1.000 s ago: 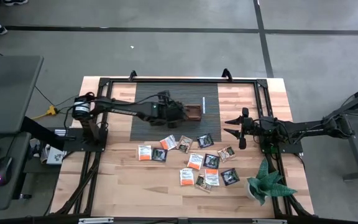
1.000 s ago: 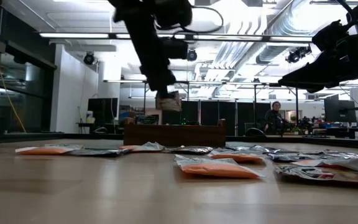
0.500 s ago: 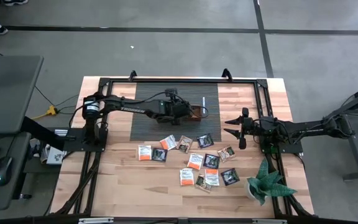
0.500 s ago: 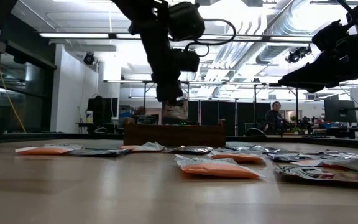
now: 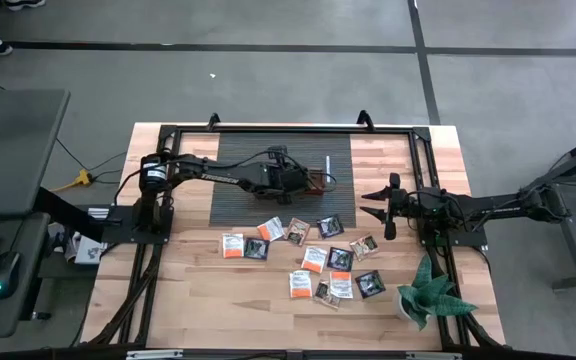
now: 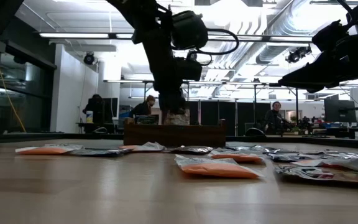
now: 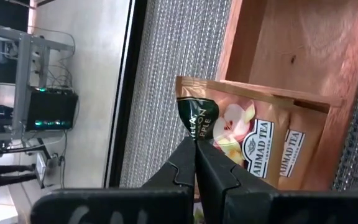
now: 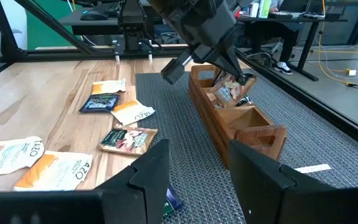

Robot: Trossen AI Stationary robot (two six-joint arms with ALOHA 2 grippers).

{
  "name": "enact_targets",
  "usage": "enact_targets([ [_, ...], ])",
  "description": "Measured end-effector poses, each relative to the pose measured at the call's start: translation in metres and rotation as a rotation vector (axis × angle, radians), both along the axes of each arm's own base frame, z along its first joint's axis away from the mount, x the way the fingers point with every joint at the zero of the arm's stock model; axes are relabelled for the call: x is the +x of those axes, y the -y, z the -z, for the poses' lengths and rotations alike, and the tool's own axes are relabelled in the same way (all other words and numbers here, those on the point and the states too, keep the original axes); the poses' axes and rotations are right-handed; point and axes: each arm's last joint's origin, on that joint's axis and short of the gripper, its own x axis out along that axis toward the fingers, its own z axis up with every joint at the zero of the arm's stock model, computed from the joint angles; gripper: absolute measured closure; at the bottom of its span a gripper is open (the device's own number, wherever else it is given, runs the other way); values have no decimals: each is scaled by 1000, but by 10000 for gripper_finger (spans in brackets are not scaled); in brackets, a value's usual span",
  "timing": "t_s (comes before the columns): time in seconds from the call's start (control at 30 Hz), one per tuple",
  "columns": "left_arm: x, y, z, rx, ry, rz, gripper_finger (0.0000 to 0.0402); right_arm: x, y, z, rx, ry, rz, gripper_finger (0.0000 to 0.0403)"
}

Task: Pick & Place Tea
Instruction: Put the brown tea bag into the middle section of the wooden organizer

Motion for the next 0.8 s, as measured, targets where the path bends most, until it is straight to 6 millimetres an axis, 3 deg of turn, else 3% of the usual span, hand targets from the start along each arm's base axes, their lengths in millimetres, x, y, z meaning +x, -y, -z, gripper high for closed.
enact_targets([
  [0.8, -1, 2, 3, -103, -17, 49, 398, 0, 0, 0, 0, 0, 0, 244],
])
